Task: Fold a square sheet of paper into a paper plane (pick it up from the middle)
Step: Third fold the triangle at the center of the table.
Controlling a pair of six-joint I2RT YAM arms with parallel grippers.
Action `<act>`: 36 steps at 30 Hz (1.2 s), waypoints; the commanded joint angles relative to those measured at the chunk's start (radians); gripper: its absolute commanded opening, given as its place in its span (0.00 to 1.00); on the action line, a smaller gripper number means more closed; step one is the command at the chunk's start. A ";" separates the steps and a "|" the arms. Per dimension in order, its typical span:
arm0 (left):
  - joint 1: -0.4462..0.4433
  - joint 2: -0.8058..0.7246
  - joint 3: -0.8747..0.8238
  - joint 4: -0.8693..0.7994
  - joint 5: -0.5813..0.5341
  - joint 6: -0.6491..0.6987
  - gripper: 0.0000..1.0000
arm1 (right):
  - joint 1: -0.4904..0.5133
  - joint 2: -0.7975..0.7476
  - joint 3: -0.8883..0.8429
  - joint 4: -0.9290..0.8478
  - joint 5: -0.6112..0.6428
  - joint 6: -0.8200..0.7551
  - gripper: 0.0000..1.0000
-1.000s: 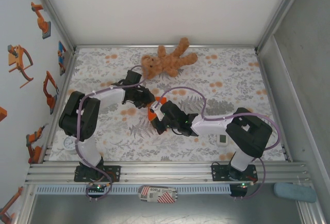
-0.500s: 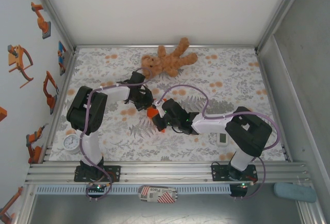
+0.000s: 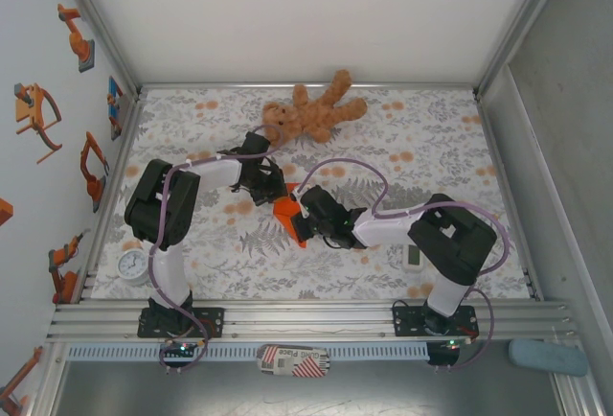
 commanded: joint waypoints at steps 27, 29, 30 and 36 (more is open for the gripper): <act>-0.005 0.036 0.012 -0.048 0.015 0.036 0.04 | -0.018 0.059 0.071 -0.049 0.031 -0.012 0.00; -0.005 0.032 0.016 -0.048 0.018 0.034 0.04 | -0.018 0.061 0.071 -0.049 0.029 -0.010 0.00; -0.004 0.029 0.018 -0.049 0.021 0.034 0.04 | -0.019 0.062 0.069 -0.052 0.027 -0.007 0.00; 0.005 -0.015 0.055 -0.060 0.036 0.034 0.07 | -0.018 0.065 0.060 -0.052 0.020 -0.003 0.00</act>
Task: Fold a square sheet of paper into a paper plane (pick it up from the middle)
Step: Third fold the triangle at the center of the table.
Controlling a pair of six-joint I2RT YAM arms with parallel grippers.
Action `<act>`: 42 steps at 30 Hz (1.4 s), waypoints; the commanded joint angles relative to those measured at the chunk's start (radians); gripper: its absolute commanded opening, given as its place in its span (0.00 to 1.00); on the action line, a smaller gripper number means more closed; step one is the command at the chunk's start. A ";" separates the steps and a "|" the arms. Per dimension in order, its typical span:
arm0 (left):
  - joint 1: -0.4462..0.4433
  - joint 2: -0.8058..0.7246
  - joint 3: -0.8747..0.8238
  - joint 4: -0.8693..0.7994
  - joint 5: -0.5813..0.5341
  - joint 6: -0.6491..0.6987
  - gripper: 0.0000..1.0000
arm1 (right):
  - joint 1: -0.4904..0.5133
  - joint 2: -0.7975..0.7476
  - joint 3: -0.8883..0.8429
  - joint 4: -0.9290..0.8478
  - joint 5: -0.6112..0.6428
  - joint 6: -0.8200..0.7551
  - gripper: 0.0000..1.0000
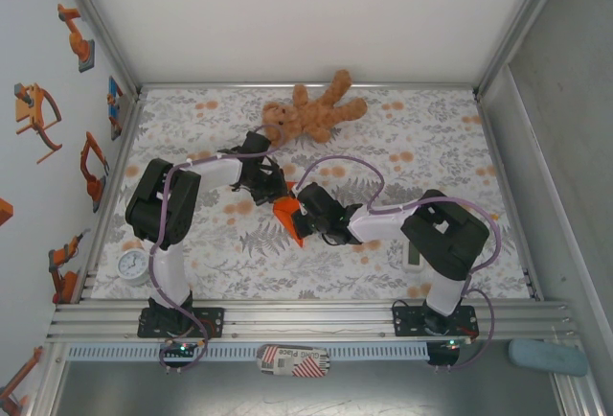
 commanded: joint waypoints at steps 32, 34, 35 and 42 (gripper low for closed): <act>0.027 0.054 0.041 -0.080 -0.007 0.052 0.07 | -0.016 0.035 0.027 -0.001 -0.005 -0.007 0.00; 0.027 0.055 0.041 -0.081 -0.007 0.053 0.06 | -0.017 0.035 0.027 -0.001 -0.006 -0.007 0.00; 0.027 0.057 0.041 -0.082 -0.007 0.053 0.06 | -0.017 0.037 0.030 -0.003 -0.006 -0.009 0.00; 0.026 0.057 0.041 -0.085 -0.007 0.054 0.06 | -0.018 0.043 0.035 -0.004 -0.013 -0.009 0.00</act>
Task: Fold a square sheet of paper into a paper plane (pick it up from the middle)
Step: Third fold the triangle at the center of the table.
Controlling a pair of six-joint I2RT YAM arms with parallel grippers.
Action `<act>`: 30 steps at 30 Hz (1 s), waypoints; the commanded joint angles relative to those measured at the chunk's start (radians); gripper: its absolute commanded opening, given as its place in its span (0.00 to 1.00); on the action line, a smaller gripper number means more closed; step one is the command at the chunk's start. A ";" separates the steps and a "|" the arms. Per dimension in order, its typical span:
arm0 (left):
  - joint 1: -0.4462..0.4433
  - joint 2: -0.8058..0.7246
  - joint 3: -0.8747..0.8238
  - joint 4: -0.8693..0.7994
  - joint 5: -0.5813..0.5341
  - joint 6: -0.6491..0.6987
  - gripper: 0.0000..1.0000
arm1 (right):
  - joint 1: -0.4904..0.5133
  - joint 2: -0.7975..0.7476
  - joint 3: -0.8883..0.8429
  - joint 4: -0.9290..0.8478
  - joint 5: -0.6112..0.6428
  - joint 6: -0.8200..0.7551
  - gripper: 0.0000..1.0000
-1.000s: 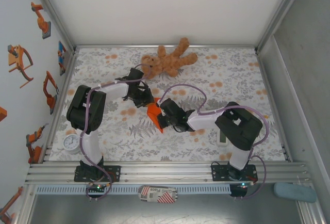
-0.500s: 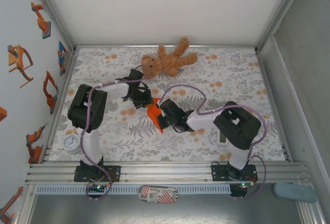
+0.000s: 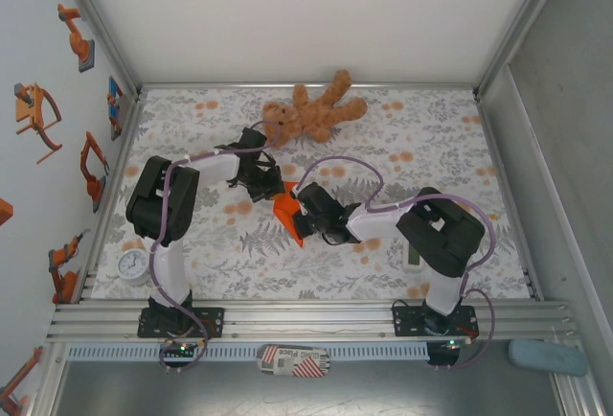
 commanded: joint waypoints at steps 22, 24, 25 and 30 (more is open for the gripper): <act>-0.007 0.000 0.018 -0.053 -0.003 0.021 0.07 | -0.006 0.031 0.027 -0.021 -0.009 -0.004 0.00; -0.003 -0.021 0.031 -0.060 -0.002 0.021 0.09 | -0.007 0.033 0.026 -0.022 -0.009 -0.004 0.00; 0.000 -0.034 0.035 -0.064 -0.005 0.017 0.09 | -0.007 0.035 0.026 -0.024 -0.009 -0.004 0.00; 0.032 -0.142 -0.005 -0.036 -0.042 -0.030 0.16 | -0.007 0.037 0.026 -0.022 -0.012 -0.001 0.00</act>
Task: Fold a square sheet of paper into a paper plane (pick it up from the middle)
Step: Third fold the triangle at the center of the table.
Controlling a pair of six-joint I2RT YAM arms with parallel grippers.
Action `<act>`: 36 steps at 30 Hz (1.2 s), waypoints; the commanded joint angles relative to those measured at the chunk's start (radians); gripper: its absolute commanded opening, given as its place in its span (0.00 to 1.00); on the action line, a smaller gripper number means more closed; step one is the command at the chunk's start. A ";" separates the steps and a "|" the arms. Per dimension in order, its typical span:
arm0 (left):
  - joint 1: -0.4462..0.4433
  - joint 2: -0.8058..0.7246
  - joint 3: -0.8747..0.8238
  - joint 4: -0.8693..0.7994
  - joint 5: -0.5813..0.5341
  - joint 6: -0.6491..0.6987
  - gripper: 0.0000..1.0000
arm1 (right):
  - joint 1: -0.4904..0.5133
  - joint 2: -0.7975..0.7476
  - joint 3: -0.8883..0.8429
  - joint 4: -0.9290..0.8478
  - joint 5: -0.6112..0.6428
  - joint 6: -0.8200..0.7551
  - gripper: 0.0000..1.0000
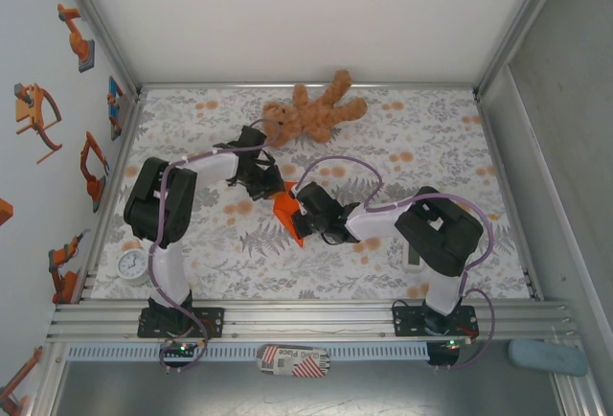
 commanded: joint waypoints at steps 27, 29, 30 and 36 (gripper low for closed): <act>-0.106 -0.375 -0.458 0.384 0.003 -0.270 0.15 | -0.016 0.026 0.008 -0.004 -0.031 0.022 0.00; -0.111 -0.366 -0.454 0.384 0.003 -0.270 0.14 | -0.016 0.028 0.009 -0.004 -0.031 0.022 0.00; -0.111 -0.360 -0.451 0.384 0.003 -0.269 0.14 | -0.016 0.028 0.010 -0.006 -0.031 0.022 0.00; -0.117 -0.313 -0.440 0.376 0.017 -0.268 0.13 | -0.017 0.028 0.011 -0.009 -0.031 0.020 0.00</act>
